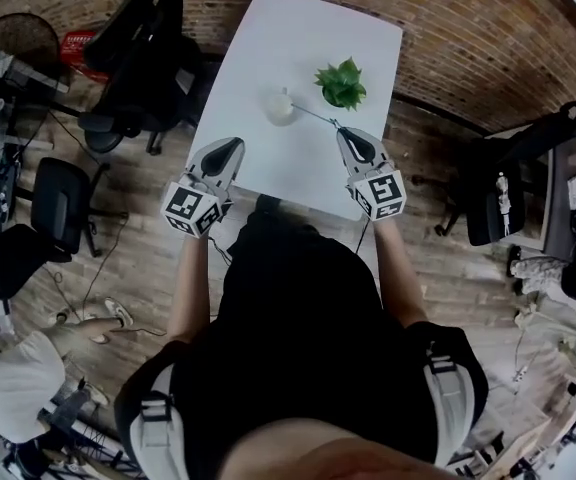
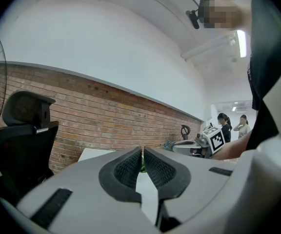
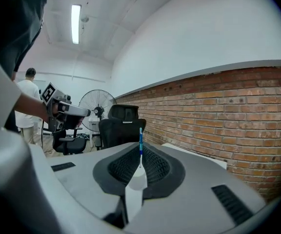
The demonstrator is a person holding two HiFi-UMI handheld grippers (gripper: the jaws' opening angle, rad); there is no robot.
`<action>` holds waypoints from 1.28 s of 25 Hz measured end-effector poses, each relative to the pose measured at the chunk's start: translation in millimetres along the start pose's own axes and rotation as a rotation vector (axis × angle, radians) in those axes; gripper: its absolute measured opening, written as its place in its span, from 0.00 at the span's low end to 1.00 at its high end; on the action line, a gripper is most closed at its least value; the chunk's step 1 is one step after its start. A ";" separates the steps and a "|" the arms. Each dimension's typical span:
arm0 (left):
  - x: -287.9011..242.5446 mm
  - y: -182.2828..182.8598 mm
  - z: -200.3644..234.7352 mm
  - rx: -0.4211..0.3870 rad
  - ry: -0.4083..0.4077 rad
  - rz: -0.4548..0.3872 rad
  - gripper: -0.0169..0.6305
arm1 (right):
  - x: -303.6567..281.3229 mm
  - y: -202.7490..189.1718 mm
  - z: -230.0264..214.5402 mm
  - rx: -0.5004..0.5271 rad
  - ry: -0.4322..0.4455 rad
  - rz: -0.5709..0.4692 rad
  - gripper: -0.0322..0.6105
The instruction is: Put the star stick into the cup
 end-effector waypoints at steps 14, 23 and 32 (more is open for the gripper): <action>-27.8 0.4 65.2 0.032 -0.039 0.007 0.08 | -56.4 -21.8 2.1 -0.007 -0.011 0.099 0.06; -38.7 -2.5 89.2 0.045 -0.065 0.009 0.08 | -77.2 -26.0 2.4 -0.002 -0.027 0.130 0.06; -44.5 -5.7 104.7 0.047 -0.103 0.022 0.08 | -95.2 -37.2 7.0 -0.017 -0.043 0.180 0.06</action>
Point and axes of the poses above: the fingertips, and each gripper's own axes: x backward along the fingers, z to its left, y out of its top, the point moved 1 cm from there along x, backward along the fingers, and after that the axes turned 1 degree about -z, right-handed, at the moved point
